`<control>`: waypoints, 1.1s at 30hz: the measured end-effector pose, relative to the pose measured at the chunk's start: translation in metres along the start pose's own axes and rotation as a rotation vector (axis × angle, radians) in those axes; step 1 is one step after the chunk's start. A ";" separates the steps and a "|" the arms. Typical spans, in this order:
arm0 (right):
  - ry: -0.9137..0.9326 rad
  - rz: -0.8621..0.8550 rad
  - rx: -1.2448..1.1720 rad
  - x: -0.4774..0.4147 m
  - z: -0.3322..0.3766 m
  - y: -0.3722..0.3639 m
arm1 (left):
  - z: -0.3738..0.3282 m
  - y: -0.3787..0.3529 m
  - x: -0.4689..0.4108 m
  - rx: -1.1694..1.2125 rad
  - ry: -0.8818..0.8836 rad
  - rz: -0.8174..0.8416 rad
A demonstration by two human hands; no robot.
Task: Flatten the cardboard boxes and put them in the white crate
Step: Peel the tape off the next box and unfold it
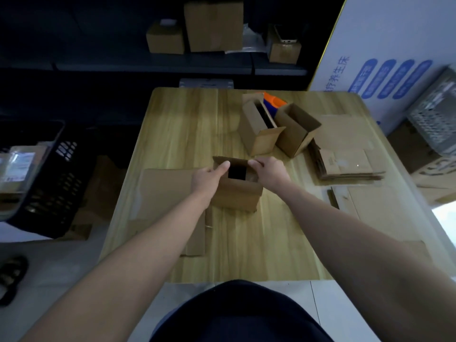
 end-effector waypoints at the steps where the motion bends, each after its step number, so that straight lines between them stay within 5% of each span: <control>1: -0.003 -0.017 -0.016 0.000 -0.001 0.000 | 0.000 0.000 -0.003 0.002 0.018 0.008; 8: 0.014 -0.127 -0.045 0.006 0.004 -0.004 | 0.000 0.000 -0.022 -0.075 0.231 0.116; 15: 0.013 -0.180 -0.068 0.012 0.008 -0.004 | -0.009 0.007 -0.018 -0.242 0.018 -0.059; 21: -0.119 -0.173 -0.155 0.007 0.005 -0.005 | -0.012 0.013 -0.005 0.058 -0.159 -0.058; 29: -0.196 -0.140 -0.156 0.010 -0.005 -0.015 | -0.005 0.007 -0.002 0.213 -0.153 0.014; 33: -0.156 -0.011 -0.177 0.012 0.002 -0.010 | 0.000 0.006 -0.007 0.358 -0.009 -0.009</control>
Point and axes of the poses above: each hand's wrist, its own x-axis away from the middle knuckle, its own y-axis out of the back of the hand, z = x × y, the point moved 6 cm from there along -x, towards the middle knuckle, and after that the axes turned 1 degree about x, right-handed, at the moved point
